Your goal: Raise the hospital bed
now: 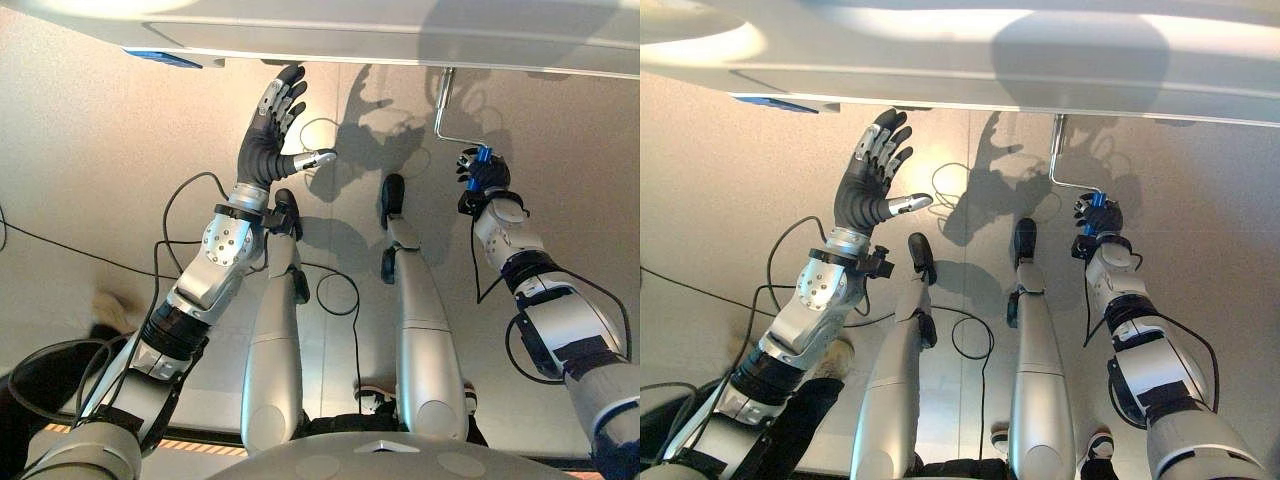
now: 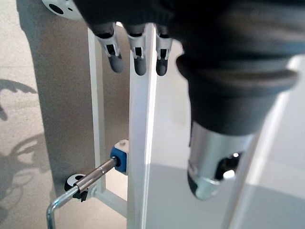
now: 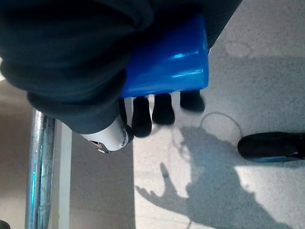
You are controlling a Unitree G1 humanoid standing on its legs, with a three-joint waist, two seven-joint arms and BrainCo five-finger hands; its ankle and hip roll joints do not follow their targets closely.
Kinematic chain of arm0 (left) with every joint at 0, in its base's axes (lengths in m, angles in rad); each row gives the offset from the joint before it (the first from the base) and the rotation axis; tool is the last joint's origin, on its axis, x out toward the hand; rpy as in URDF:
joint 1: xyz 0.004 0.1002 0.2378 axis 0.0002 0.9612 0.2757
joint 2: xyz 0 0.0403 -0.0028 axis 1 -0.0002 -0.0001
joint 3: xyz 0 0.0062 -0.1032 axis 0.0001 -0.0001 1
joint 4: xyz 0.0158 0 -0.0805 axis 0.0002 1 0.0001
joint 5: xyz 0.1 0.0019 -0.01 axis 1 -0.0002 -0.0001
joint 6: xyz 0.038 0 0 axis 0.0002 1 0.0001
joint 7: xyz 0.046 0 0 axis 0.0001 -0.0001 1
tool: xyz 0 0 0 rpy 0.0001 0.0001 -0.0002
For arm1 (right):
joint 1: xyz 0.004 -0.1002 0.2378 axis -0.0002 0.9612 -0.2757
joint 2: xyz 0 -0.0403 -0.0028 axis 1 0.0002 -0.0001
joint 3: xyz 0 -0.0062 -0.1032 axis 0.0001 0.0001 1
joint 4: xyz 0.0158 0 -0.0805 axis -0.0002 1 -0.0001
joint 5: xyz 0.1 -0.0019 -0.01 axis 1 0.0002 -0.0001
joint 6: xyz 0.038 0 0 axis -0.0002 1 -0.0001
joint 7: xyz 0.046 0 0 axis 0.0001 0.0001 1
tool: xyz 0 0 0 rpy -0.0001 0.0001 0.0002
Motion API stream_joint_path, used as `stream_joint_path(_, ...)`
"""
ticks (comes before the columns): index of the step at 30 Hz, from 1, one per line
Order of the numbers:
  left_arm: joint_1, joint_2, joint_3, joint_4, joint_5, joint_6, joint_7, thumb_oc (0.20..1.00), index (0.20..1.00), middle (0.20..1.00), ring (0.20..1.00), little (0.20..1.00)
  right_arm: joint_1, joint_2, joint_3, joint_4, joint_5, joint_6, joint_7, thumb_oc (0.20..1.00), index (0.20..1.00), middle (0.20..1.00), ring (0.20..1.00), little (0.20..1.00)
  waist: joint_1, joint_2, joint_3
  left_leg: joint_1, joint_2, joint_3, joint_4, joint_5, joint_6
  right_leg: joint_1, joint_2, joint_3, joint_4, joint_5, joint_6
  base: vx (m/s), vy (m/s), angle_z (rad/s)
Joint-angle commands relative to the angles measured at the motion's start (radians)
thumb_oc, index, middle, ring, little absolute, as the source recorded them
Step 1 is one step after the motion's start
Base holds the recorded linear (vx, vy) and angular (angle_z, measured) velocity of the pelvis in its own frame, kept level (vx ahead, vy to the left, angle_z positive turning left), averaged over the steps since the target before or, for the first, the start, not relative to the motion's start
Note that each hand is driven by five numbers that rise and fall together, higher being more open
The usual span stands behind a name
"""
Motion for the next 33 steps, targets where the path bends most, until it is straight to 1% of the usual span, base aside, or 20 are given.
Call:
stream_joint_path(1, 0.006, 0.025, 0.011, -0.119, -0.001, -0.060, -0.021, 1.000, 1.000, 1.000, 1.000, 1.000, -0.013, 0.014, -0.018, 0.028, 0.032, 0.030, -0.007, 0.200, 0.200, 0.200, 0.200, 0.200, 0.023, -0.037, -0.012, -0.008, -0.036, -0.027, 0.116, -0.120, 0.018, 0.081, 0.001, -0.032, -0.155, 0.051, 0.087, 0.00, -0.050, 0.02)
stream_joint_path(2, 0.009, 0.025, 0.015, -0.119, -0.002, -0.060, -0.024, 1.000, 1.000, 1.000, 1.000, 1.000, -0.001, 0.020, -0.021, 0.022, 0.034, 0.030, -0.006, 0.200, 0.200, 0.200, 0.200, 0.200, 0.023, -0.040, -0.012, -0.004, -0.035, -0.028, 0.114, -0.120, 0.018, 0.084, 0.001, -0.033, -0.156, 0.050, 0.088, 0.02, -0.129, 0.06)
stream_joint_path(5, -0.010, 0.047, 0.038, -0.132, -0.041, -0.076, -0.035, 1.000, 1.000, 1.000, 1.000, 1.000, 0.003, 0.094, -0.021, 0.016, 0.060, 0.020, -0.011, 0.200, 0.200, 0.200, 0.200, 0.200, 0.033, -0.063, -0.012, 0.020, -0.034, -0.026, 0.102, -0.120, 0.019, 0.100, 0.004, -0.028, -0.165, 0.053, 0.086, 0.01, -0.124, 0.08)
stream_joint_path(6, -0.010, 0.048, 0.039, -0.132, -0.042, -0.076, -0.036, 1.000, 1.000, 1.000, 1.000, 1.000, 0.003, 0.094, -0.021, 0.016, 0.060, 0.020, -0.011, 0.200, 0.200, 0.200, 0.200, 0.200, 0.033, -0.064, -0.012, 0.021, -0.034, -0.025, 0.102, -0.120, 0.019, 0.100, 0.004, -0.028, -0.165, 0.053, 0.086, 0.00, -0.067, 0.08)
stream_joint_path(8, -0.037, 0.048, 0.036, -0.123, -0.079, -0.086, -0.042, 1.000, 1.000, 1.000, 1.000, 1.000, -0.009, 0.131, -0.011, 0.037, 0.059, 0.028, -0.004, 0.200, 0.200, 0.200, 0.200, 0.200, 0.047, -0.076, -0.012, 0.020, -0.036, -0.027, 0.102, -0.121, 0.019, 0.101, 0.004, -0.026, -0.168, 0.058, 0.087, 0.00, -0.068, 0.02)
stream_joint_path(10, -0.037, 0.041, 0.035, -0.126, -0.088, -0.086, -0.045, 1.000, 1.000, 1.000, 1.000, 1.000, -0.001, 0.129, -0.010, 0.032, 0.049, 0.031, 0.000, 0.200, 0.200, 0.200, 0.200, 0.200, 0.052, -0.078, -0.012, 0.016, -0.037, -0.029, 0.103, -0.120, 0.020, 0.099, 0.003, -0.028, -0.168, 0.059, 0.086, 0.00, -0.018, 0.00)
stream_joint_path(12, -0.045, 0.011, 0.008, -0.112, -0.066, -0.076, -0.039, 1.000, 1.000, 1.000, 1.000, 1.000, 0.008, 0.097, 0.002, 0.039, -0.022, 0.042, 0.005, 0.200, 0.200, 0.200, 0.200, 0.200, 0.059, -0.081, -0.012, 0.000, -0.040, -0.040, 0.110, -0.118, 0.022, 0.094, 0.001, -0.040, -0.168, 0.060, 0.086, 0.00, 0.017, 0.01)
stream_joint_path(14, -0.047, 0.009, -0.005, -0.111, -0.045, -0.074, -0.032, 1.000, 1.000, 1.000, 1.000, 1.000, 0.006, 0.074, 0.024, 0.031, -0.076, 0.051, 0.001, 0.200, 0.200, 0.200, 0.200, 0.200, 0.060, -0.077, -0.012, -0.010, -0.041, -0.047, 0.111, -0.116, 0.023, 0.088, -0.001, -0.047, -0.167, 0.061, 0.085, 0.00, 0.002, 0.02)
stream_joint_path(18, -0.043, 0.020, 0.002, -0.127, -0.035, -0.070, -0.027, 1.000, 1.000, 1.000, 1.000, 1.000, -0.002, 0.070, 0.030, 0.019, -0.070, 0.045, -0.008, 0.200, 0.200, 0.200, 0.200, 0.200, 0.060, -0.071, -0.012, -0.013, -0.041, -0.052, 0.106, -0.114, 0.023, 0.085, -0.002, -0.051, -0.168, 0.060, 0.086, 0.00, 0.008, 0.05)
stream_joint_path(21, -0.032, 0.033, 0.026, -0.138, -0.037, -0.070, -0.028, 1.000, 1.000, 1.000, 1.000, 1.000, 0.004, 0.078, 0.037, -0.065, -0.053, 0.030, -0.007, 0.200, 0.200, 0.200, 0.200, 0.200, 0.058, -0.074, -0.012, -0.012, -0.043, -0.051, 0.101, -0.110, 0.020, 0.087, 0.000, -0.049, -0.172, 0.062, 0.087, 0.00, 0.006, 0.01)
stream_joint_path(22, -0.021, 0.033, 0.043, -0.140, -0.033, -0.069, -0.029, 1.000, 1.000, 1.000, 1.000, 1.000, 0.045, 0.084, 0.037, -0.196, -0.012, -0.001, -0.001, 0.200, 0.200, 0.200, 0.200, 0.200, 0.052, -0.084, -0.012, -0.006, -0.041, -0.049, 0.101, -0.111, 0.019, 0.092, 0.000, -0.049, -0.174, 0.063, 0.088, 0.00, 0.000, 0.00)
stream_joint_path(23, -0.020, 0.033, 0.043, -0.140, -0.033, -0.069, -0.029, 1.000, 1.000, 1.000, 1.000, 1.000, 0.047, 0.084, 0.037, -0.198, -0.012, 0.000, -0.002, 0.200, 0.200, 0.200, 0.200, 0.200, 0.052, -0.084, -0.012, -0.005, -0.041, -0.049, 0.101, -0.112, 0.019, 0.092, -0.001, -0.049, -0.174, 0.063, 0.088, 0.00, 0.000, 0.00)
stream_joint_path(24, -0.009, 0.036, 0.055, -0.145, -0.031, -0.071, -0.027, 1.000, 1.000, 1.000, 1.000, 1.000, 0.083, 0.087, 0.033, -0.296, 0.015, -0.017, 0.001, 0.200, 0.200, 0.200, 0.200, 0.200, 0.048, -0.089, -0.012, -0.005, -0.041, -0.048, 0.102, -0.111, 0.019, 0.094, -0.001, -0.049, -0.177, 0.063, 0.089, 0.00, 0.000, 0.00)
stream_joint_path(25, 0.012, 0.046, 0.079, -0.159, -0.031, -0.073, -0.026, 1.000, 1.000, 1.000, 1.000, 1.000, 0.163, 0.074, 0.025, -0.449, 0.031, -0.046, 0.019, 0.200, 0.200, 0.200, 0.200, 0.200, 0.039, -0.099, -0.012, -0.003, -0.041, -0.048, 0.103, -0.112, 0.019, 0.098, -0.003, -0.048, -0.179, 0.065, 0.092, 0.00, 0.000, 0.00)
stream_joint_path(26, 0.013, 0.046, 0.079, -0.160, -0.031, -0.073, -0.026, 1.000, 1.000, 1.000, 1.000, 1.000, 0.165, 0.074, 0.025, -0.452, 0.030, -0.045, 0.018, 0.200, 0.200, 0.200, 0.200, 0.200, 0.039, -0.099, -0.012, -0.002, -0.041, -0.048, 0.102, -0.112, 0.019, 0.099, -0.003, -0.048, -0.180, 0.065, 0.092, 0.00, 0.000, 0.00)
stream_joint_path(27, 0.033, 0.054, 0.096, -0.165, -0.032, -0.079, -0.027, 1.000, 1.000, 1.000, 1.000, 1.000, 0.250, 0.053, 0.015, -0.616, 0.042, -0.072, 0.043, 0.200, 0.200, 0.200, 0.200, 0.200, 0.030, -0.106, -0.012, -0.003, -0.041, -0.050, 0.103, -0.111, 0.019, 0.102, -0.004, -0.050, -0.182, 0.067, 0.093, 0.00, 0.000, 0.00)
stream_joint_path(29, 0.045, 0.064, 0.110, -0.176, -0.030, -0.085, -0.027, 1.000, 1.000, 1.000, 1.000, 1.000, 0.314, 0.037, 0.004, -0.748, 0.073, -0.091, 0.079, 0.200, 0.200, 0.200, 0.200, 0.200, 0.026, -0.107, -0.012, -0.003, -0.043, -0.055, 0.103, -0.107, 0.018, 0.104, -0.007, -0.051, -0.183, 0.069, 0.095, 0.00, 0.000, 0.00)
stream_joint_path(30, 0.046, 0.064, 0.110, -0.176, -0.030, -0.085, -0.027, 1.000, 1.000, 1.000, 1.000, 1.000, 0.316, 0.037, 0.003, -0.750, 0.072, -0.090, 0.078, 0.200, 0.200, 0.200, 0.200, 0.200, 0.026, -0.107, -0.012, -0.003, -0.043, -0.055, 0.103, -0.107, 0.018, 0.105, -0.007, -0.051, -0.183, 0.068, 0.095, 0.00, 0.000, 0.00)
stream_joint_path(32, 0.059, 0.085, 0.124, -0.197, -0.024, -0.087, -0.035, 1.000, 1.000, 1.000, 1.000, 1.000, 0.381, 0.001, 0.008, -0.888, 0.094, -0.089, 0.131, 0.200, 0.200, 0.200, 0.200, 0.200, 0.025, -0.111, -0.012, -0.006, -0.044, -0.059, 0.105, -0.107, 0.017, 0.109, -0.012, -0.057, -0.187, 0.072, 0.097, -0.01, 0.003, 0.02)
stream_joint_path(33, 0.059, 0.085, 0.124, -0.197, -0.024, -0.087, -0.035, 1.000, 1.000, 1.000, 1.000, 1.000, 0.382, 0.001, 0.008, -0.889, 0.094, -0.089, 0.131, 0.200, 0.200, 0.200, 0.200, 0.200, 0.025, -0.110, -0.012, -0.006, -0.044, -0.059, 0.105, -0.107, 0.017, 0.109, -0.012, -0.058, -0.187, 0.072, 0.097, 0.00, 0.000, 0.00)
